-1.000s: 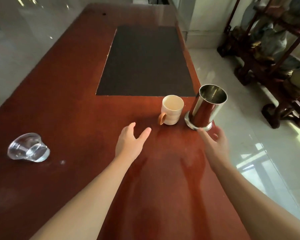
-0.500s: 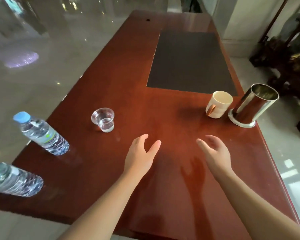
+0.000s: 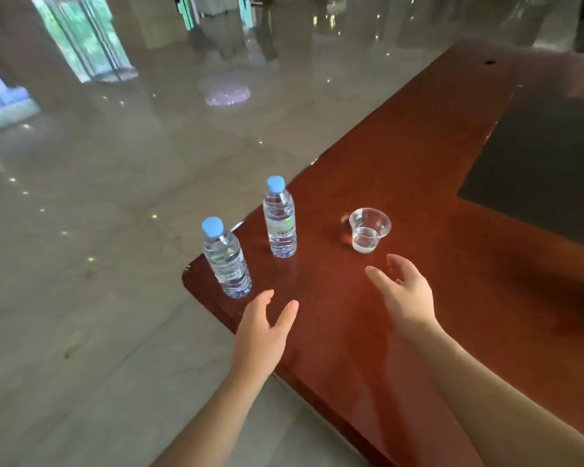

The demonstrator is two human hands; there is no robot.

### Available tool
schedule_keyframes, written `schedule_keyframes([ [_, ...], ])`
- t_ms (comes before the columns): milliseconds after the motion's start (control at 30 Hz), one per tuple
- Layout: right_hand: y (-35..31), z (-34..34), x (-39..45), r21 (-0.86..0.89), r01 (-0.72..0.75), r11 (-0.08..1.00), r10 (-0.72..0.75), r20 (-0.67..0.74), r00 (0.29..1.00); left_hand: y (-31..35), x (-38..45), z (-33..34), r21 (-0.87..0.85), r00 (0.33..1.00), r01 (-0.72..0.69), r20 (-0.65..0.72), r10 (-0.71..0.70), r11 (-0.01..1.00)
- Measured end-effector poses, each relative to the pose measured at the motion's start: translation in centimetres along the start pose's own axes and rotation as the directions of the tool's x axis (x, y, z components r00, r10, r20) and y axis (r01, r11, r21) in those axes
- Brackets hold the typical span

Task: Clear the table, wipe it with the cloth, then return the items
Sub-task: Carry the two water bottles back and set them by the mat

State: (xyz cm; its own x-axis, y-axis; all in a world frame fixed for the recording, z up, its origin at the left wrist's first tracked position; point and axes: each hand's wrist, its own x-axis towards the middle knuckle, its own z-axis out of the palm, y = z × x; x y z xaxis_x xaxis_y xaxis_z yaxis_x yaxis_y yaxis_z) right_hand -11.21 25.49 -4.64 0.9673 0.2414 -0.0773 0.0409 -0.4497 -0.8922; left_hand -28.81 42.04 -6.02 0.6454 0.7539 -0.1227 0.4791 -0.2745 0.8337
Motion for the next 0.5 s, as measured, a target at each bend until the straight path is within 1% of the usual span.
schedule_keyframes([
  [133,-2.6,3.8,0.4,0.002,0.039,0.999,-0.039,0.094,0.995,-2.6,-0.2,-3.2,-0.014,0.991,0.086,-0.104,-0.087,0.996],
  [300,-4.8,7.2,1.3,0.017,0.094,0.995,-0.096,0.162,0.982,-4.4,0.3,-5.3,-0.020,0.969,0.156,-0.193,-0.157,0.988],
  [367,-5.4,8.2,1.7,0.016,0.109,0.994,-0.110,0.183,0.977,-4.5,0.7,-5.5,-0.043,0.961,0.168,-0.216,-0.174,0.985],
  [500,-6.0,9.7,3.0,0.033,0.116,0.993,-0.120,0.220,0.968,-4.4,1.7,-5.3,-0.080,0.957,0.174,-0.221,-0.188,0.981],
])
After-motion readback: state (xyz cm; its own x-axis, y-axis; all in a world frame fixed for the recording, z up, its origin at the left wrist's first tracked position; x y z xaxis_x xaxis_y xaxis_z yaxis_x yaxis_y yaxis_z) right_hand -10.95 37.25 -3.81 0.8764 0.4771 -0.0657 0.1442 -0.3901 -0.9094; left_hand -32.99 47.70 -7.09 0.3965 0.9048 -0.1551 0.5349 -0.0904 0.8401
